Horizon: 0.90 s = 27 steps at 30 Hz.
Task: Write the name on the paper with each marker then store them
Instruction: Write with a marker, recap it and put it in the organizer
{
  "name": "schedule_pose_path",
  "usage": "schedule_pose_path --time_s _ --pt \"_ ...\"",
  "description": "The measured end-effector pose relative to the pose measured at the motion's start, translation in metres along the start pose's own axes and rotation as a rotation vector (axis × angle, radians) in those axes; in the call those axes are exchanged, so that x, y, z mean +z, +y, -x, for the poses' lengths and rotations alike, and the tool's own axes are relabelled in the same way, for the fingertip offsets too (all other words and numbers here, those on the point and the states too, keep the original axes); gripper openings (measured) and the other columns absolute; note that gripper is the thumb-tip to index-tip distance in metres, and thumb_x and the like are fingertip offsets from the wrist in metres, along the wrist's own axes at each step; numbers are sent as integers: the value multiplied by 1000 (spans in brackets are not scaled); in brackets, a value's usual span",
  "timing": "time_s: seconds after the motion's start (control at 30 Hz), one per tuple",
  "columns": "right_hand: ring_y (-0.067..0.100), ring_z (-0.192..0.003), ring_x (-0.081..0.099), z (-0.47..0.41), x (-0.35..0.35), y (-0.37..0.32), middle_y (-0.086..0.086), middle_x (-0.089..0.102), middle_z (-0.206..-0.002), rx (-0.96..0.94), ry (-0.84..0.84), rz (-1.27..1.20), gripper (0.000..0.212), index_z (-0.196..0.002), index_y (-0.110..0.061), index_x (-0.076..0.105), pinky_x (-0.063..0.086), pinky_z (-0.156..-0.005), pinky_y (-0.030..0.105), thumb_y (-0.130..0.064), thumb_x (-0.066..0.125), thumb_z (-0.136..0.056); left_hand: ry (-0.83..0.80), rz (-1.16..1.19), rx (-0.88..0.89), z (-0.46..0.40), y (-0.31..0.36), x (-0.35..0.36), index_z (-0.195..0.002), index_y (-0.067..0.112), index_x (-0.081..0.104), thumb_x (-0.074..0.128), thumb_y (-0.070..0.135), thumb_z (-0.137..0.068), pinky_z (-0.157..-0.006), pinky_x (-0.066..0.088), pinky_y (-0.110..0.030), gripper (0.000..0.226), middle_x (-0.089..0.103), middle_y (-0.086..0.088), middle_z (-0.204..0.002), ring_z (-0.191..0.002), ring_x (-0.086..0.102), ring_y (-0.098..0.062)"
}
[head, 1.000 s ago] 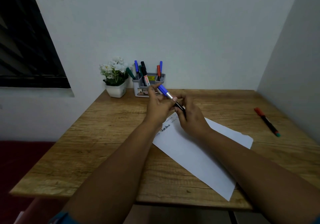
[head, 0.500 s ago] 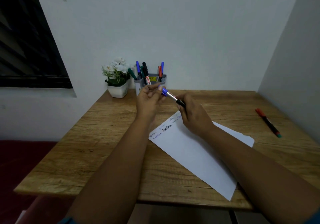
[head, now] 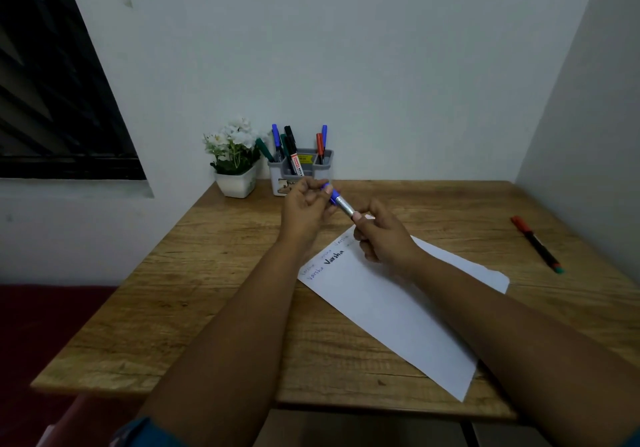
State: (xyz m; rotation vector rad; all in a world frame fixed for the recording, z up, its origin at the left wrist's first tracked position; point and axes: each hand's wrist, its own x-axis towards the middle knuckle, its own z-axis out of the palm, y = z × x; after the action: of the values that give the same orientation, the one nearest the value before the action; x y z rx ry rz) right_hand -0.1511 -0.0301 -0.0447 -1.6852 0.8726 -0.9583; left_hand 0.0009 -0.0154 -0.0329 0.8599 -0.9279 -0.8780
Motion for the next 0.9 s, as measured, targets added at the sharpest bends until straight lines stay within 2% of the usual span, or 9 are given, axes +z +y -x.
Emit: schedule_pose_path --time_s 0.1,0.2,0.3,0.4,0.47,0.6,0.7,0.8,0.9 --pt "6 -61 51 -3 -5 2 3 60 -77 -328 127 537 11 -109 -14 53 33 -55 19 -19 51 -100 -53 -25 -5 2 -3 7 -104 16 50 57 4 -93 -64 56 -23 18 69 -9 -90 -80 72 -16" --pt "4 -60 48 -6 -8 -2 -4 59 -79 -510 146 643 13 -111 -9 54 30 -54 16 -13 51 -99 -37 26 -15 2 -4 13 -108 19 47 58 2 -92 -66 57 -25 25 67 -11 -95 -80 71 -13" --pt "-1 -64 51 -7 -4 2 -16 56 -79 -398 151 488 14 -113 -14 55 34 -59 11 -18 50 -101 -62 65 -24 1 -3 10 -111 19 46 57 1 -93 -67 56 -25 27 66 -11 -99 -85 70 -14" --pt "5 -49 44 -6 1 3 -2 54 -70 -152 55 125 13 -111 -18 53 37 -51 23 -25 48 -102 -107 53 -36 0 -2 4 -109 22 49 57 3 -93 -71 57 -29 25 66 -9 -101 -89 69 -16" --pt "8 -44 41 -4 3 2 2 50 -65 -56 16 -52 12 -110 -17 51 34 -44 22 -25 48 -102 -115 34 -41 -1 -1 2 -108 24 51 56 6 -94 -74 57 -32 24 67 -7 -100 -91 69 -16" --pt "9 -59 51 -3 0 -4 -5 57 -71 -225 40 283 16 -115 -19 52 43 -58 26 -26 46 -103 -116 61 -39 -1 3 0 -114 26 55 51 8 -97 -79 57 -37 25 68 -7 -103 -95 69 -19" --pt "4 -74 56 -9 -1 -16 -10 60 -85 -394 37 473 18 -117 -17 58 41 -65 12 -20 51 -100 -51 95 -18 -3 11 -3 -119 24 51 50 6 -97 -81 57 -41 28 64 -10 -110 -100 66 -18" --pt "6 -78 60 -21 2 -33 -3 63 -96 -418 16 594 23 -117 -15 59 50 -71 23 -18 63 -94 6 110 -5 -5 17 -8 -123 19 49 51 5 -97 -78 57 -40 29 68 -4 -105 -96 66 -16" --pt "4 -68 64 -35 11 -48 -5 61 -95 -413 -25 610 72 -142 -26 31 51 -63 24 -21 74 -85 11 98 7 -8 22 -11 -118 15 52 52 4 -96 -67 56 -34 25 69 -1 -105 -90 66 -15"
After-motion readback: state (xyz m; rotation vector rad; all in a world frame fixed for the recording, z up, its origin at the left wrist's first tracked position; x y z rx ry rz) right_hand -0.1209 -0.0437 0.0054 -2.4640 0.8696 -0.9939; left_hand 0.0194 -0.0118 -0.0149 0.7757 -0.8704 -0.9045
